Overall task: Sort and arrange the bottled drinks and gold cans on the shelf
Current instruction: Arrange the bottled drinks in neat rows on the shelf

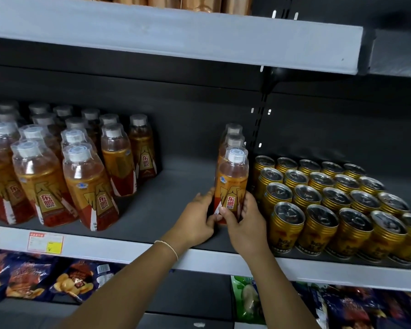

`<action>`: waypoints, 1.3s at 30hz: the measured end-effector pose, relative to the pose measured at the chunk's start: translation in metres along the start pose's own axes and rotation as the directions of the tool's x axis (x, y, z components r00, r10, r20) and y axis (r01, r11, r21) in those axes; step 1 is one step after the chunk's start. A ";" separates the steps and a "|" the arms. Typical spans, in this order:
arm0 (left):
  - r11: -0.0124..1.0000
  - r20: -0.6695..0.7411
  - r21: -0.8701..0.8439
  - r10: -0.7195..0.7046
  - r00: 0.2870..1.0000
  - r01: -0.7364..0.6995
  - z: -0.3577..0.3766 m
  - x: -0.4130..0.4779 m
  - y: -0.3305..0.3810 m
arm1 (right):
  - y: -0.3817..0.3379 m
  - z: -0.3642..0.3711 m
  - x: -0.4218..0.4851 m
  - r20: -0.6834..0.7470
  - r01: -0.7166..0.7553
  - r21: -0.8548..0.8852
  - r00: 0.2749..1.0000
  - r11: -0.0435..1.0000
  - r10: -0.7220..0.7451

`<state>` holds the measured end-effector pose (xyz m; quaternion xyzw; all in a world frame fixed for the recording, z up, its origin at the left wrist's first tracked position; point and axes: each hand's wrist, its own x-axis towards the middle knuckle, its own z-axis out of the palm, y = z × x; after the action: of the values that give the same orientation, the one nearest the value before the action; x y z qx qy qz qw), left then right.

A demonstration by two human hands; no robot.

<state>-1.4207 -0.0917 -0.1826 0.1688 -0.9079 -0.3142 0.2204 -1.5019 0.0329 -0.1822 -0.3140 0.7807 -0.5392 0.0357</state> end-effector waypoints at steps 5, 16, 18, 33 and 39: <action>0.998 -0.099 0.048 0.053 0.994 -0.049 0.001 0.000 -0.001 | -0.001 0.003 0.000 -0.037 -0.022 -0.088 0.999 0.996 0.019; 0.982 -0.165 0.169 0.116 0.979 -0.088 -0.009 -0.011 0.006 | -0.006 0.005 -0.012 -0.198 0.063 -0.121 0.976 0.991 -0.086; 0.980 -0.189 0.168 0.136 0.973 -0.104 -0.019 -0.018 0.006 | -0.009 0.004 -0.016 -0.284 0.160 -0.183 0.936 0.970 -0.208; 0.972 -0.528 0.228 0.172 0.831 -0.056 -0.163 -0.094 -0.017 | -0.103 0.127 -0.026 0.325 0.448 -0.100 0.858 0.888 -0.396; 0.987 -0.659 0.147 0.044 0.751 0.071 -0.189 -0.129 -0.046 | -0.130 0.179 -0.021 0.573 0.163 0.108 0.796 0.981 -0.196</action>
<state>-1.2076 -0.1627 -0.1168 0.2926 -0.7927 -0.1609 0.5100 -1.3561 -0.1312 -0.1505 -0.5348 0.6845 -0.4392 0.2293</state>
